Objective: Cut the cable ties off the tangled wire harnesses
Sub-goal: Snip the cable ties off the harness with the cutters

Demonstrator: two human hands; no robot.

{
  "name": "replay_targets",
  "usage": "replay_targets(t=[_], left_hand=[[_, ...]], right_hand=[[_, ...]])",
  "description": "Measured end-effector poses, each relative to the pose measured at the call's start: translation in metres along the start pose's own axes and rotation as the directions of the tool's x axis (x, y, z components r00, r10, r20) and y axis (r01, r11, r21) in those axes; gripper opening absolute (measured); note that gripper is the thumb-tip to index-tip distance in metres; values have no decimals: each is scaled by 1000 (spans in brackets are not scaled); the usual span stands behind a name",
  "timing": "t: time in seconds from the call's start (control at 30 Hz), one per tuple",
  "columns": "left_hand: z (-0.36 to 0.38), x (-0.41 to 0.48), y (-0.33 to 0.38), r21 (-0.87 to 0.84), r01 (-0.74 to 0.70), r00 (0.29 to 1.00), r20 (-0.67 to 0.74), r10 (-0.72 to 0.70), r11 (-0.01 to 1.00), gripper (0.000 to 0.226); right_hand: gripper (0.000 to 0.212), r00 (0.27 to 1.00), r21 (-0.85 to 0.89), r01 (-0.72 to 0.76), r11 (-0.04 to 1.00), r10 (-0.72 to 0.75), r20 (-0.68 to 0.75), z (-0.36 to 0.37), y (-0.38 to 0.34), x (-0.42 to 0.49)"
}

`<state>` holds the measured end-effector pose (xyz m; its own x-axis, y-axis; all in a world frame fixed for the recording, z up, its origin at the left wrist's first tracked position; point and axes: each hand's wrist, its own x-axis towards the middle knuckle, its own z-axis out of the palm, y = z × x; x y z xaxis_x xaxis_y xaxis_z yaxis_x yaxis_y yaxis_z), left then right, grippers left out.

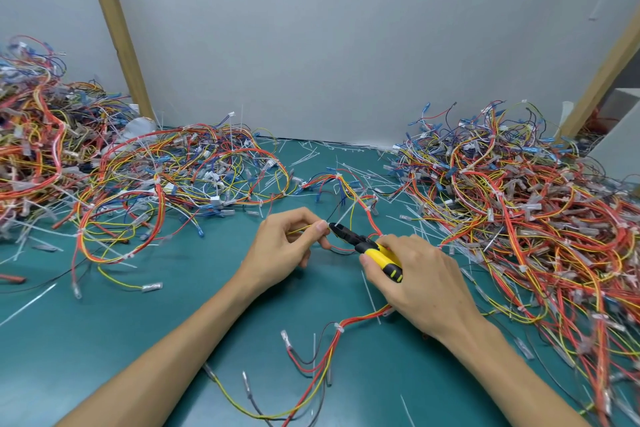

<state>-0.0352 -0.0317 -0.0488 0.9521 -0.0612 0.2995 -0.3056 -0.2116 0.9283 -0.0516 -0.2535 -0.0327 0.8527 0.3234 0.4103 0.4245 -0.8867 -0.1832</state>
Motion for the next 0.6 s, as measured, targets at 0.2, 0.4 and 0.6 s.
replay_targets(t=[0.2,0.4,0.6], left_hand=[[1,0,-3,-6,-1,1000,17,1,1000,17],[0,0,-2,12,-14,1000,8,14,1000,18],[-1,-3,2,-5,7,1000,14,-7,1000,19]], right_hand=[[49,1000,0,-7,1000,7,-14,0,3,-1],[40,998,19,28,999,-27,-57,3,0,-1],[45,1000,68,-15,998,16,-18,2,-6,-5]])
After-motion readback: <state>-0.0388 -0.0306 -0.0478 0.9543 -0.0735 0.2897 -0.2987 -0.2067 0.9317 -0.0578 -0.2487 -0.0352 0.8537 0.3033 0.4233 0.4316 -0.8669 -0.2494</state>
